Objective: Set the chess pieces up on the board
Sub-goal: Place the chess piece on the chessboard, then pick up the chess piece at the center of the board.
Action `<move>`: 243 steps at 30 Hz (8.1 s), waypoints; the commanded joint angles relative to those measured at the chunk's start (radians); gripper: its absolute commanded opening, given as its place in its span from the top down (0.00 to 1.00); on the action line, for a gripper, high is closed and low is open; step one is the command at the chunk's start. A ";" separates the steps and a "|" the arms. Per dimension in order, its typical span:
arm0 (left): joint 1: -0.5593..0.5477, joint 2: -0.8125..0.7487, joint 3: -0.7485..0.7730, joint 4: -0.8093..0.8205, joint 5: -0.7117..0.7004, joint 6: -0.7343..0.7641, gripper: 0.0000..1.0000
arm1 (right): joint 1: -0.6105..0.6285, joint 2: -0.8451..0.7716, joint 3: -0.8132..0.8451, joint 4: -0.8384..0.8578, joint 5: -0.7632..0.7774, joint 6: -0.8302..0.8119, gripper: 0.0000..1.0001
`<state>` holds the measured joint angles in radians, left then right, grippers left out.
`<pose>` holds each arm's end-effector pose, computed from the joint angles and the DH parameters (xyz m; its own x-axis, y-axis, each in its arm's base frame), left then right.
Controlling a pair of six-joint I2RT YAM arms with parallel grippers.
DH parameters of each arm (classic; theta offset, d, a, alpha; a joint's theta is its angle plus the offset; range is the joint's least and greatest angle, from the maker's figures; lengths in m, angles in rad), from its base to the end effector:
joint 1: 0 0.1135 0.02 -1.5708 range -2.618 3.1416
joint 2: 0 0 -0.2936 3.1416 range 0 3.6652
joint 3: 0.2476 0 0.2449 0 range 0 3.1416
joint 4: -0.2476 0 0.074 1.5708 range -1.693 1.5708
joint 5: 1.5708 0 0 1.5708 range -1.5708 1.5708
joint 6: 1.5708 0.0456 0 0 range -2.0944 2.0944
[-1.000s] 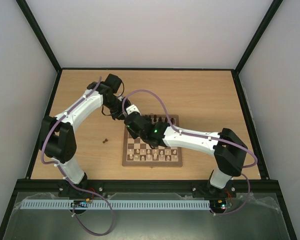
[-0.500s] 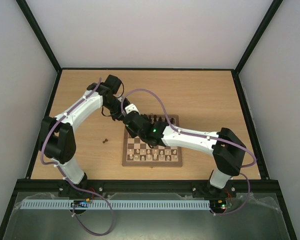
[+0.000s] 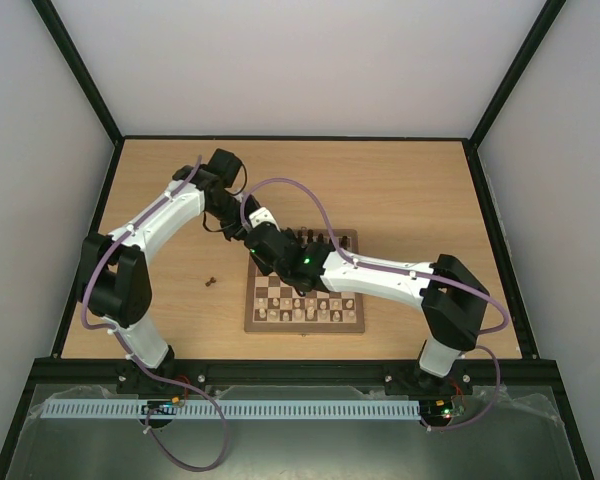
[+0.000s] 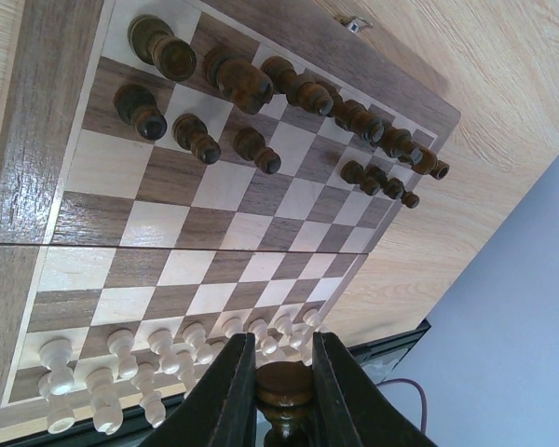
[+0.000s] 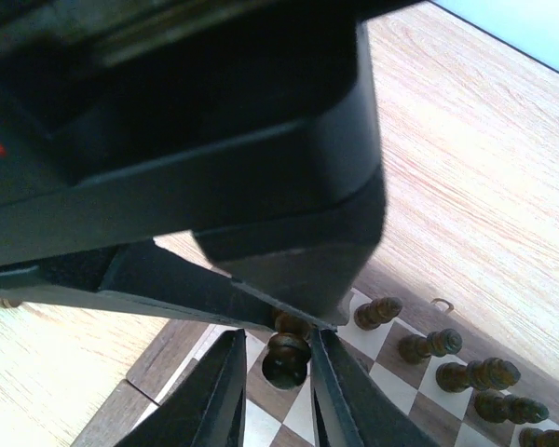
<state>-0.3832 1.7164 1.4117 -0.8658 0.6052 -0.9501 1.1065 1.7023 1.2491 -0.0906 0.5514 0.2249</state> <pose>0.3154 -0.1551 0.2873 -0.9142 -0.3528 0.1996 -0.3964 0.6755 -0.6217 0.1982 0.3423 0.2962 -0.3509 -0.2765 -0.8946 -0.4951 0.8658 -0.0734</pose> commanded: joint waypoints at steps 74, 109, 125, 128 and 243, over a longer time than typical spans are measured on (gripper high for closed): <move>-0.017 -0.809 -0.570 0.542 -0.332 0.288 0.01 | -0.118 -0.226 0.211 -0.887 -0.493 0.194 0.93; -0.020 -0.769 -0.573 0.499 -0.403 0.377 0.01 | -0.311 0.303 0.436 -0.827 -0.499 0.010 0.92; -0.019 -0.740 -0.553 0.470 -0.429 0.407 0.01 | -0.354 0.416 0.520 -0.821 -0.476 0.008 0.91; -0.019 -0.737 -0.553 0.470 -0.430 0.406 0.01 | -0.359 0.430 0.524 -0.820 -0.481 0.005 0.91; -0.028 -0.672 -1.027 0.562 -0.852 0.143 0.50 | -0.337 -0.321 -0.116 -0.347 -0.740 0.119 0.01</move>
<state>-0.4049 1.0237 0.3912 -0.3370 -0.2295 -0.8284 0.7662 1.3643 1.1408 -0.4385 -0.1799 0.3412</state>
